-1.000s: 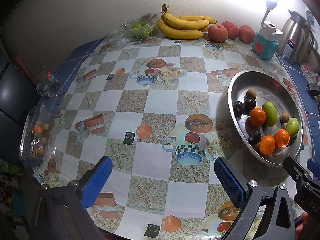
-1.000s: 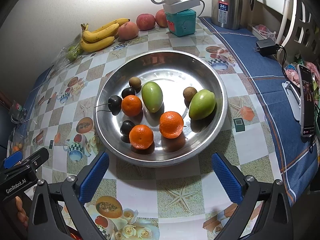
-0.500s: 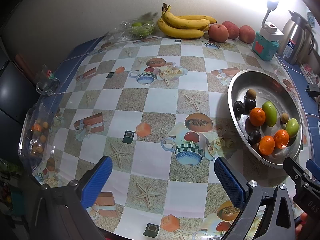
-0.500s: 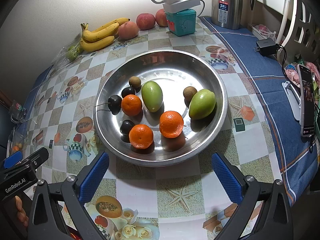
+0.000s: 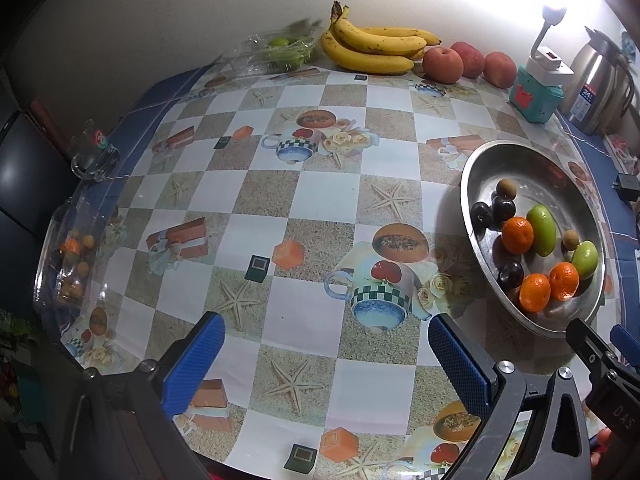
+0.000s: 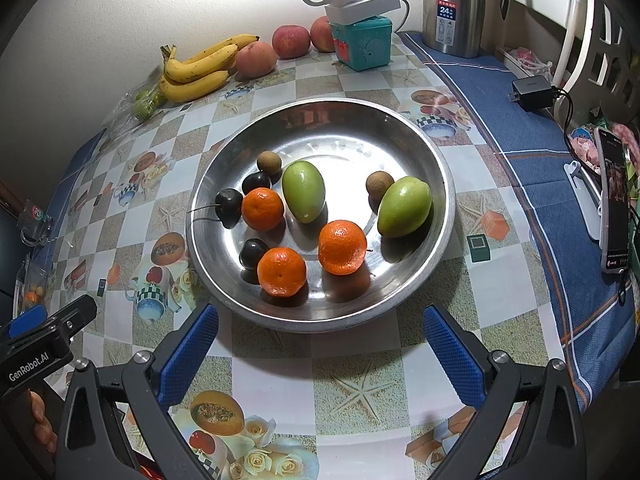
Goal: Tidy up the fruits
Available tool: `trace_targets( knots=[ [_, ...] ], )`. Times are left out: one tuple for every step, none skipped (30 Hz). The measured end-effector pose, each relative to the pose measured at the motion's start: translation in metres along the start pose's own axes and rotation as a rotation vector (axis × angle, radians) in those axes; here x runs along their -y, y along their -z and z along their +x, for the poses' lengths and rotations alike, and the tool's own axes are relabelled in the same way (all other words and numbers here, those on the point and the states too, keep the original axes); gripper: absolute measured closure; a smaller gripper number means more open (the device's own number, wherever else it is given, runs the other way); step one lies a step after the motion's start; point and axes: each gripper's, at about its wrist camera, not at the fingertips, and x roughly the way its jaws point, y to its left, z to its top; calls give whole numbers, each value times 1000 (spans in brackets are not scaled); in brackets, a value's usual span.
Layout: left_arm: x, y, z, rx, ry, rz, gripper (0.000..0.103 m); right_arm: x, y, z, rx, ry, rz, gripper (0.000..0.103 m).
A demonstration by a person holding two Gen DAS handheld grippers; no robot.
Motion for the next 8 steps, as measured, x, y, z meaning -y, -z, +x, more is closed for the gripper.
trace_targets(
  knots=[
    [0, 0, 0, 2, 0, 1, 0, 0, 0, 0, 0, 0, 0, 1],
    [0, 0, -1, 8, 2, 4, 0, 0, 0, 0, 0, 0, 0, 1],
    [1, 0, -3, 19, 7, 5, 0, 0, 0, 0, 0, 0, -1, 1],
    [1, 0, -6, 31, 9, 7, 0, 0, 0, 0, 0, 0, 0, 1],
    [1, 0, -7, 39, 9, 7, 0, 0, 0, 0, -1, 0, 0, 1],
    [1, 0, -8, 42, 9, 4, 0, 0, 1, 1, -1, 0, 0, 1],
    [1, -1, -8, 41, 9, 1, 0, 1, 1, 1, -1, 0, 1, 1],
    [0, -1, -7, 39, 10, -3, 0, 1, 1, 1, -1, 0, 1, 1]
  ],
)
